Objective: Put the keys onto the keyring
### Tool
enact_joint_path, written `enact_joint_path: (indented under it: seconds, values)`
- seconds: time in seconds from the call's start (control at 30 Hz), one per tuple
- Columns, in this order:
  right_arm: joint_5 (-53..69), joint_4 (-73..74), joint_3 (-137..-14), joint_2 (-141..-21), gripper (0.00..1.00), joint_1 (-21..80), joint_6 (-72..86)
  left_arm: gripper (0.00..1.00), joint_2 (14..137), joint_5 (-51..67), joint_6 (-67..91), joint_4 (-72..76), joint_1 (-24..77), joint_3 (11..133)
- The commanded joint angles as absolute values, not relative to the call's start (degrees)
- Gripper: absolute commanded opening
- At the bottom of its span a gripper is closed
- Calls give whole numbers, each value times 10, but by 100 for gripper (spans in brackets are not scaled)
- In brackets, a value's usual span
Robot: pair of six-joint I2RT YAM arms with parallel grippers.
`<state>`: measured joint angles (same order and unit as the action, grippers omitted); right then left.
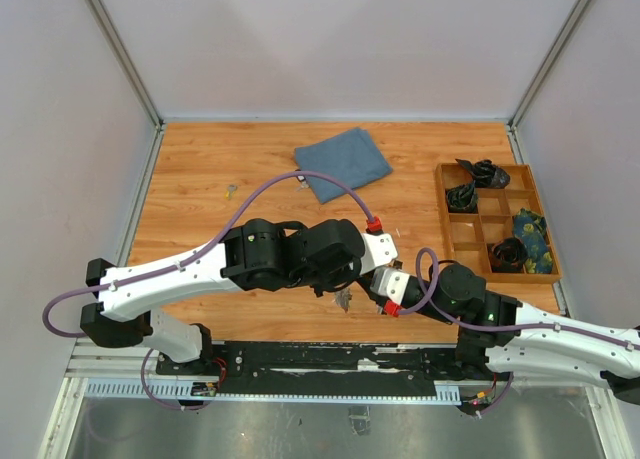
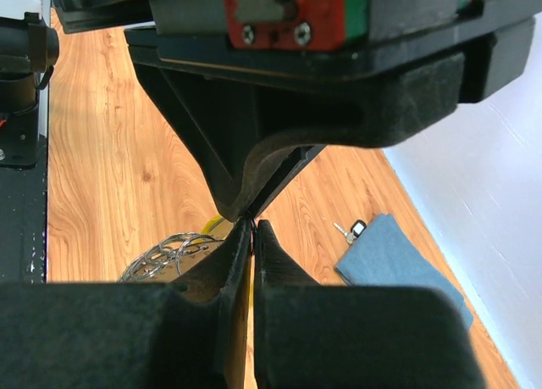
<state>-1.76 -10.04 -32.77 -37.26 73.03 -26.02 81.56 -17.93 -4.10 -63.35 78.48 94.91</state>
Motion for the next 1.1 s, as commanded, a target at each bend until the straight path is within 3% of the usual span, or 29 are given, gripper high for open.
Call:
enact_joint_path:
  seconds: [0.0, 0.07, 0.27, 0.4, 0.8, 1.07]
  values:
    - [-35, -84, -338, -373, 0, 737, -255, 1, 797, -166, -52, -607, 787, 953]
    - [-36, -83, -339, -367, 1, 736, -253, 2, 791, -168, -52, -600, 787, 950]
    - [-26, -102, -339, -330, 0, 736, -240, 23, 738, -163, -46, -529, 787, 906]
    - [-15, -114, -344, -307, 0, 737, -226, 30, 685, -152, -41, -466, 787, 865]
    - [37, -183, -352, -270, 0, 736, -174, 34, 566, -129, -31, -264, 787, 742]
    - [90, -201, -365, -256, 0, 736, -153, 37, 543, -51, -47, -227, 787, 723]
